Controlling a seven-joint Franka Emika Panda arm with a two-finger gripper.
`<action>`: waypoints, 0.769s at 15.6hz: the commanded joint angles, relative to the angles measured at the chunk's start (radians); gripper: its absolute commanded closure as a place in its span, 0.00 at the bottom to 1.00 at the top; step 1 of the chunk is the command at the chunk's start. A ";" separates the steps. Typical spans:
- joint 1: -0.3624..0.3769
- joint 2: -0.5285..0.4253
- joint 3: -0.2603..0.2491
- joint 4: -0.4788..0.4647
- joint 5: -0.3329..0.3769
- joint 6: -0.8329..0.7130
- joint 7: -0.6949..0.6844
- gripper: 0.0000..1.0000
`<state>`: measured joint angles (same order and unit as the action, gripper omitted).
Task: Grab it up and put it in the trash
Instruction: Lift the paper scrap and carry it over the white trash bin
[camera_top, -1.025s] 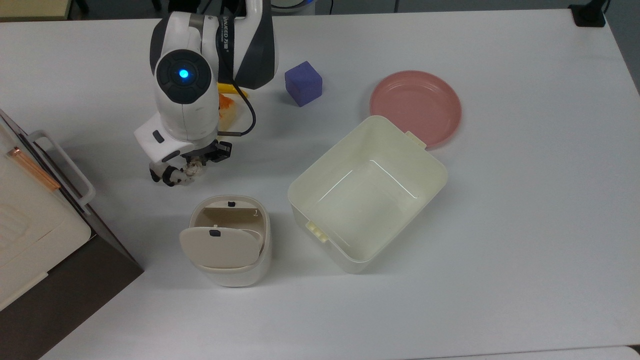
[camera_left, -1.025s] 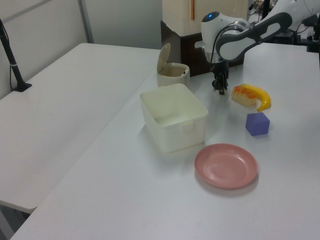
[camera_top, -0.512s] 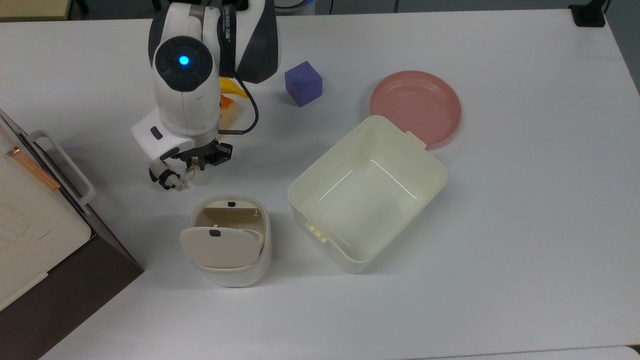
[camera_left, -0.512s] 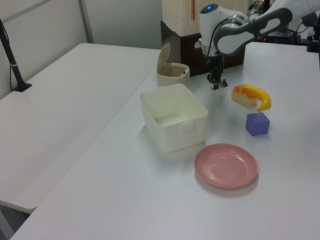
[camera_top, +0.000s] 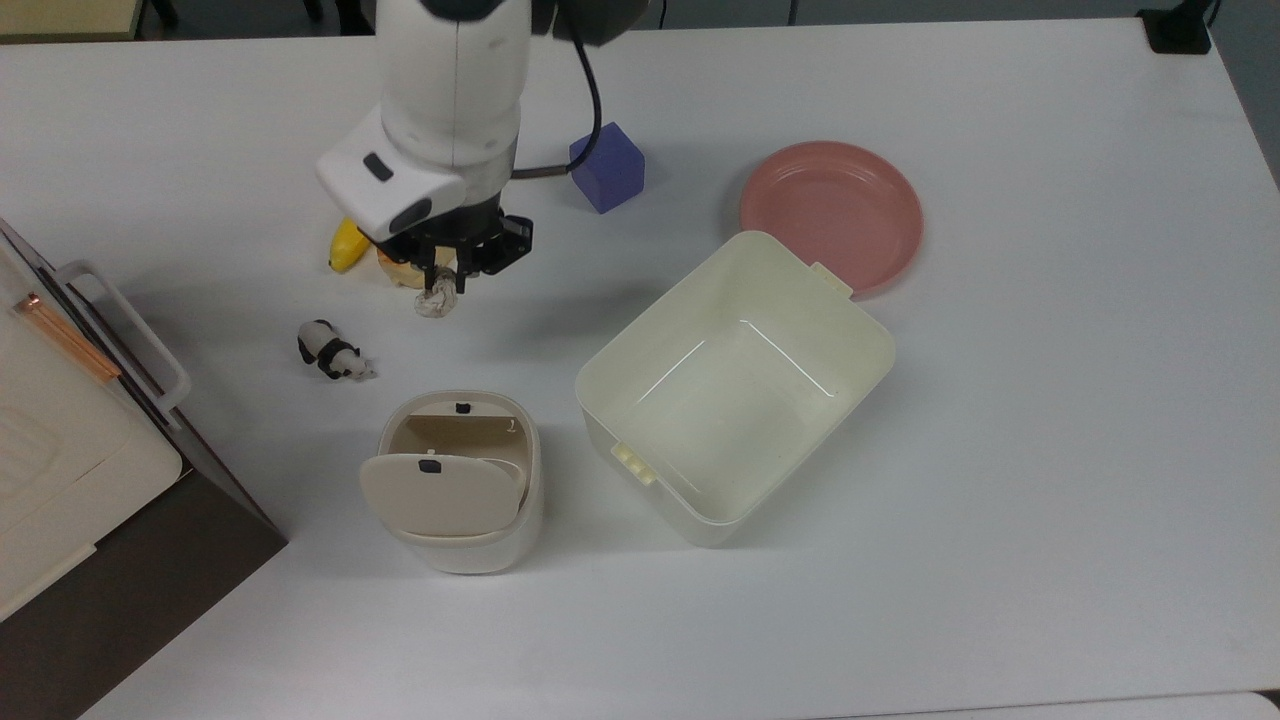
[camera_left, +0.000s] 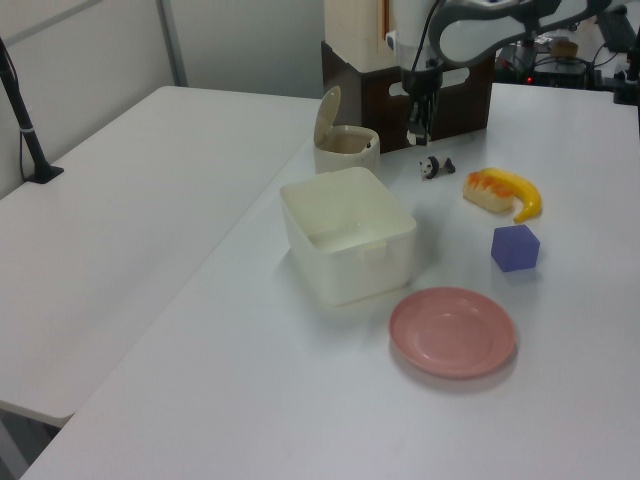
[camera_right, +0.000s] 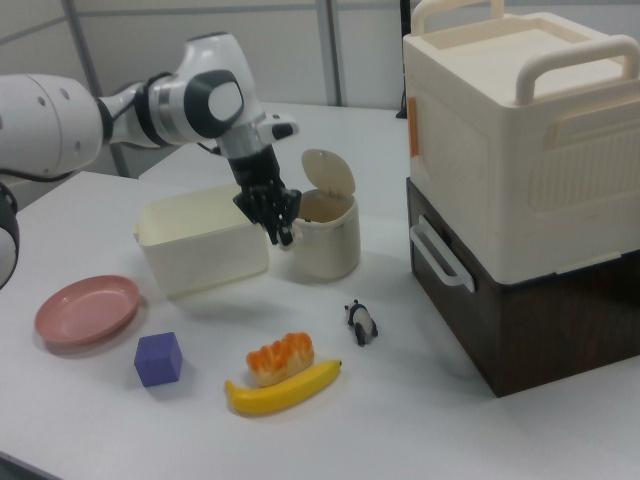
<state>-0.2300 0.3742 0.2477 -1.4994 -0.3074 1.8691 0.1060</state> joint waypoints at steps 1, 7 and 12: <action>0.000 -0.012 -0.013 0.037 0.037 0.005 0.000 0.77; 0.008 0.046 -0.019 0.097 0.064 0.243 0.110 0.78; 0.051 0.107 -0.045 0.133 0.057 0.329 0.123 0.78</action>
<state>-0.2238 0.4353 0.2360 -1.4090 -0.2559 2.1552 0.2034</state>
